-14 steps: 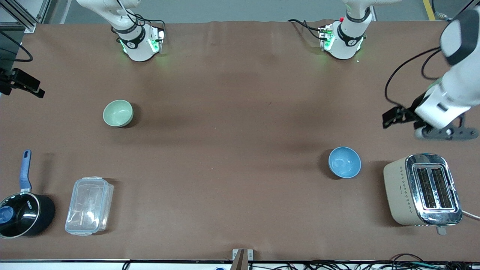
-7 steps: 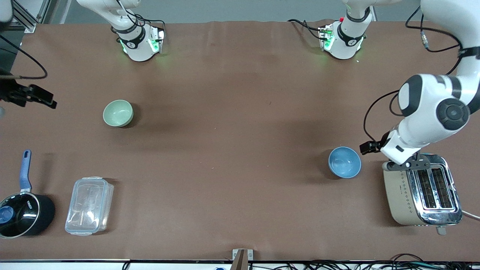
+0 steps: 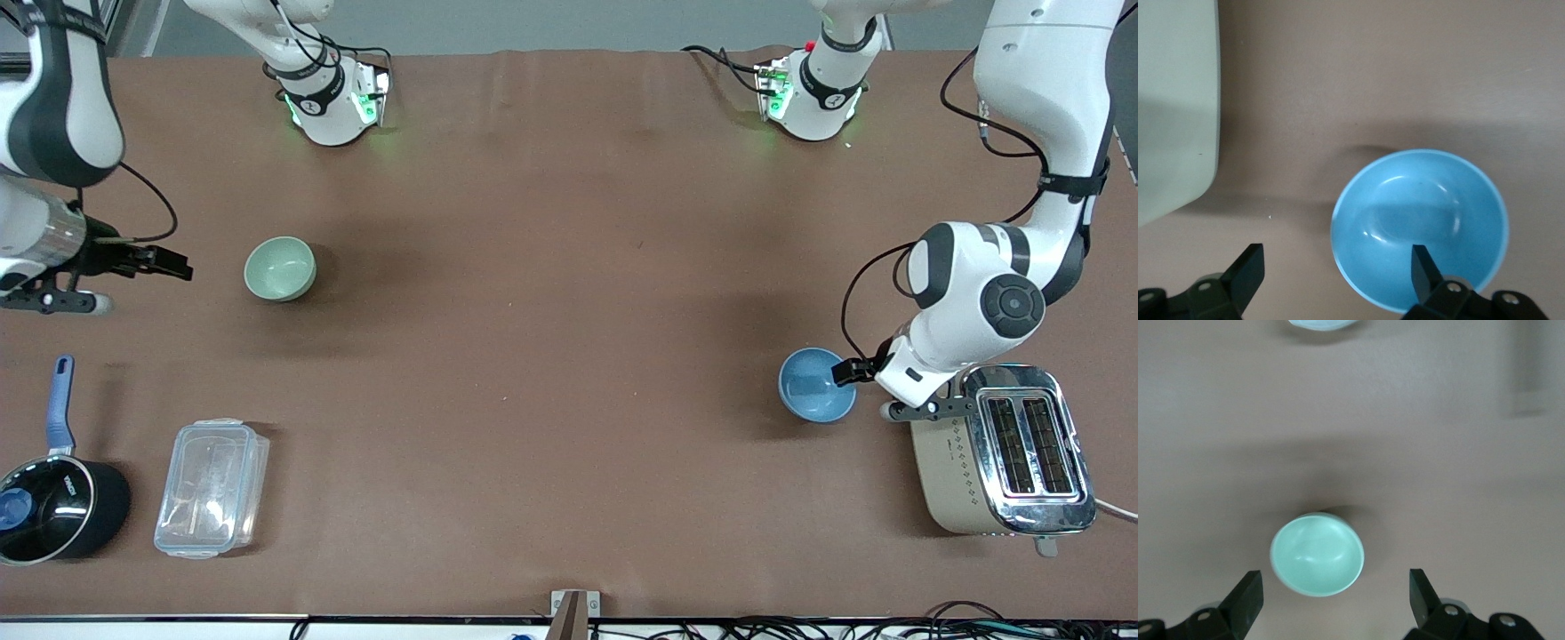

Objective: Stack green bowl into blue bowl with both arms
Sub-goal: 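Grasp blue bowl with the left gripper while the right gripper grasps green bowl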

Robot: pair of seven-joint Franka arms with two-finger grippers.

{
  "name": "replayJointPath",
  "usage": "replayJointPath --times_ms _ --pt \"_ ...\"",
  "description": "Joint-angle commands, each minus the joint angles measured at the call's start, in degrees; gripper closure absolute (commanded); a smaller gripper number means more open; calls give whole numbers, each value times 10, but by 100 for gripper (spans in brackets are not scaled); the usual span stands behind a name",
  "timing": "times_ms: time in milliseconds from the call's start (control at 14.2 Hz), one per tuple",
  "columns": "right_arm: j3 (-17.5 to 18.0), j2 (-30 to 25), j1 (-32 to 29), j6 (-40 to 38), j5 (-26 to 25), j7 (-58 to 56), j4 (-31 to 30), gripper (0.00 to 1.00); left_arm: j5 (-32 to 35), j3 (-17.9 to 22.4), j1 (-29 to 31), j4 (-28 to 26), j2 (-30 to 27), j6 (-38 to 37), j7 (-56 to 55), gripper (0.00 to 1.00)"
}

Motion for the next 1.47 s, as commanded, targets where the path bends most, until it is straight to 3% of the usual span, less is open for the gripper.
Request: replayJointPath --times_ms 0,281,561,1053,1333,1404 --pt "6 -23 -27 100 -2 -31 -115 3 12 -2 1 -1 17 18 -9 17" --pt "6 -18 -28 247 -1 -41 -223 4 12 -2 0 0 32 18 -9 36" --pt "7 10 -26 343 -1 -40 -274 5 12 -2 0 4 44 18 -9 50" --pt "7 28 -26 346 -1 -40 -281 5 12 -3 -4 6 43 18 -9 94" --pt "7 67 -25 352 -1 -40 -281 8 12 -13 -8 10 22 12 -1 100" --pt "7 78 -25 353 -1 -40 -281 12 12 -31 -7 17 18 5 -5 100"
